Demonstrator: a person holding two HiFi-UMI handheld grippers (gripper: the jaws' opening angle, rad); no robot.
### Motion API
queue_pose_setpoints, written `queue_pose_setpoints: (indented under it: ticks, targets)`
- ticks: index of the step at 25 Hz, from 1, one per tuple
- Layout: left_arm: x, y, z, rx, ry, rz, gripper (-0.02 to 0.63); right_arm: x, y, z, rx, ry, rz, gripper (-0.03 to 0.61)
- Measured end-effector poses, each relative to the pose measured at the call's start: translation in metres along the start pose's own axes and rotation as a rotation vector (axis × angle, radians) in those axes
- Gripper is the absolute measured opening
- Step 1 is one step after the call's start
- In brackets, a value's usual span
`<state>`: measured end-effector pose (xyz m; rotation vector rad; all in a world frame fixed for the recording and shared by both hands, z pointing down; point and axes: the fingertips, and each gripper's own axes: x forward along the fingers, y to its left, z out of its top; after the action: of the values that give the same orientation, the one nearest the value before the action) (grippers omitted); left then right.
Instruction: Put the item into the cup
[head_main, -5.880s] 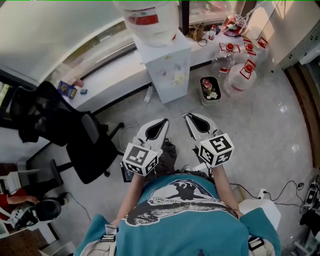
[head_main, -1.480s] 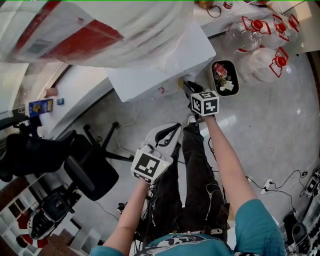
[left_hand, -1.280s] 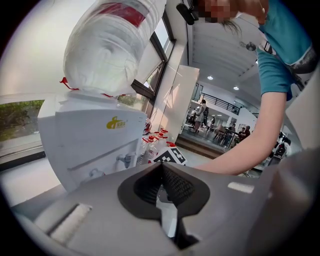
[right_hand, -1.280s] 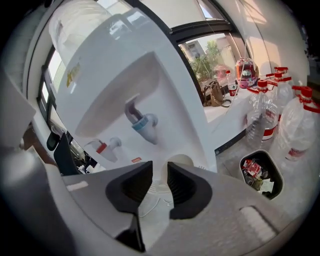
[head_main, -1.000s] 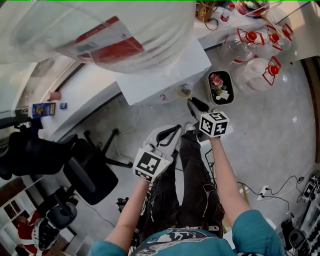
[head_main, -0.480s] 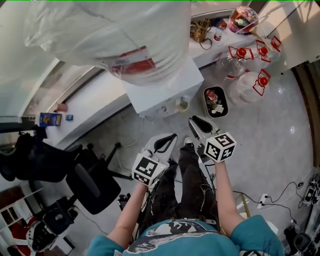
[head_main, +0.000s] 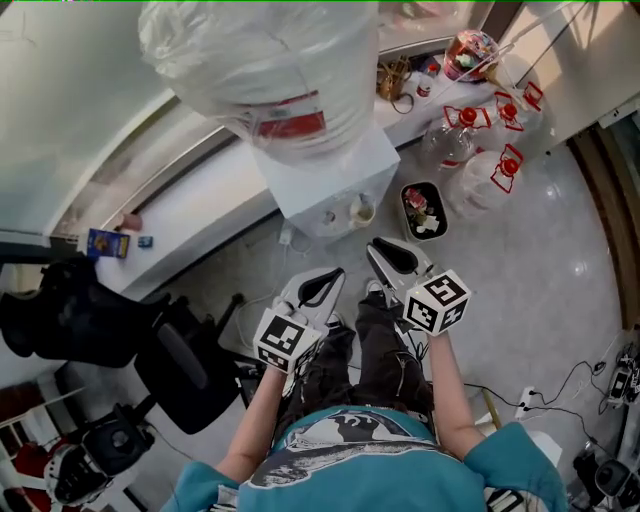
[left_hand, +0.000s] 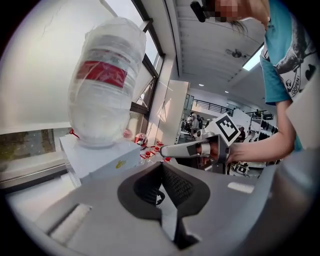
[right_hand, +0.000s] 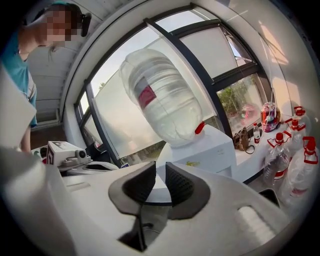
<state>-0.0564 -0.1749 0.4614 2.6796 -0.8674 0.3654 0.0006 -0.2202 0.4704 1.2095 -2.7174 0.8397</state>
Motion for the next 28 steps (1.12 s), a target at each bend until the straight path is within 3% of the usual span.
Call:
queue_pose_setpoints:
  ticks: [15, 28]
  targets:
    - [-0.09, -0.01, -0.014, -0.021, -0.042, 0.039, 0.009, -0.027, 0.115, -0.004, -0.071, -0.047, 0.049, 0.055]
    - [-0.096, -0.051, -0.012, -0.016, -0.078, 0.037, 0.009, -0.074, 0.138, -0.013, -0.098, -0.038, 0.07, 0.055]
